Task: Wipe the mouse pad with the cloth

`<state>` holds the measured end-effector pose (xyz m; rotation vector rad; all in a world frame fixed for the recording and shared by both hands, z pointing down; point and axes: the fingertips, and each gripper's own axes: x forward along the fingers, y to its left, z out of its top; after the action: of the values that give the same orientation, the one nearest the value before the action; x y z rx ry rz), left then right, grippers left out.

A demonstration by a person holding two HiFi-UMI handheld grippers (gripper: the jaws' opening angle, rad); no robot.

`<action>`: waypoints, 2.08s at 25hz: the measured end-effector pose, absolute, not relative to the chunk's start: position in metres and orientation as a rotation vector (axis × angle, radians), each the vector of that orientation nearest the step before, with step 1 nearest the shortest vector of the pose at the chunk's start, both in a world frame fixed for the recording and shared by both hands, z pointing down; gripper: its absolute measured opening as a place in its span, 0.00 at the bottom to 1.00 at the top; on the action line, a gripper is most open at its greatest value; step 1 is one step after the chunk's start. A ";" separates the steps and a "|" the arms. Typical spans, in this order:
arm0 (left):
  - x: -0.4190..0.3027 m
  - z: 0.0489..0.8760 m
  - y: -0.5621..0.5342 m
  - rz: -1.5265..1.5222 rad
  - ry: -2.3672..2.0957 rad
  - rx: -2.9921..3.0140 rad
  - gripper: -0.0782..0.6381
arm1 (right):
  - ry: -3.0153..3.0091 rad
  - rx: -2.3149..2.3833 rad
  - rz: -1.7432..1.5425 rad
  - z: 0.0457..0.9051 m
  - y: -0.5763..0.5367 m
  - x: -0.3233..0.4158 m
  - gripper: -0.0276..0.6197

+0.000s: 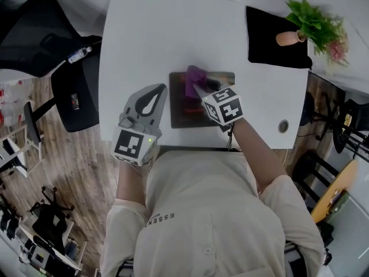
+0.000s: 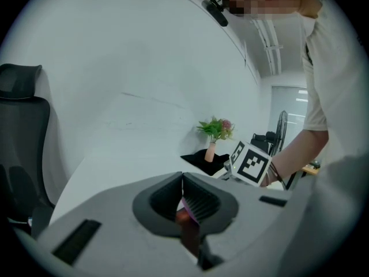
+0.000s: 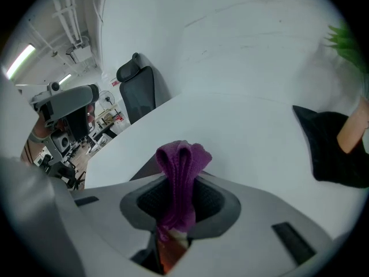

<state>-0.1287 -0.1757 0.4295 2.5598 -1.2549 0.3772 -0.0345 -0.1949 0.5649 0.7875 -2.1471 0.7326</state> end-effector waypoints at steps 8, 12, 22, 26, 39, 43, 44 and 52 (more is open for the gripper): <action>-0.078 0.428 -0.179 0.378 -1.219 2.591 0.11 | -2.124 0.839 0.792 0.568 -0.199 0.024 0.19; -0.054 0.431 -0.177 0.397 -1.190 2.598 0.11 | -2.120 0.865 0.823 0.569 -0.200 0.050 0.19; -0.002 0.421 -0.172 0.410 -1.203 2.601 0.11 | -2.099 0.903 0.827 0.571 -0.202 0.111 0.19; 0.008 0.419 -0.169 0.410 -1.217 2.604 0.11 | -2.072 0.934 0.830 0.570 -0.204 0.130 0.19; -0.042 0.401 -0.157 0.386 -1.188 2.679 0.11 | -2.153 1.043 0.826 0.521 -0.195 0.079 0.19; -0.082 0.395 -0.151 0.374 -1.199 2.676 0.11 | -2.162 1.018 0.831 0.521 -0.181 0.033 0.19; -0.091 0.395 -0.148 0.375 -1.201 2.669 0.11 | -2.162 1.007 0.842 0.523 -0.177 0.021 0.19; -0.159 0.409 -0.135 0.380 -1.232 2.602 0.11 | -2.141 0.834 0.865 0.542 -0.142 -0.068 0.19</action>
<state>-0.1588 -0.1350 0.4094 2.6021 -1.2319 0.3800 -0.0678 -0.1421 0.5419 0.8335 -2.1406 0.8650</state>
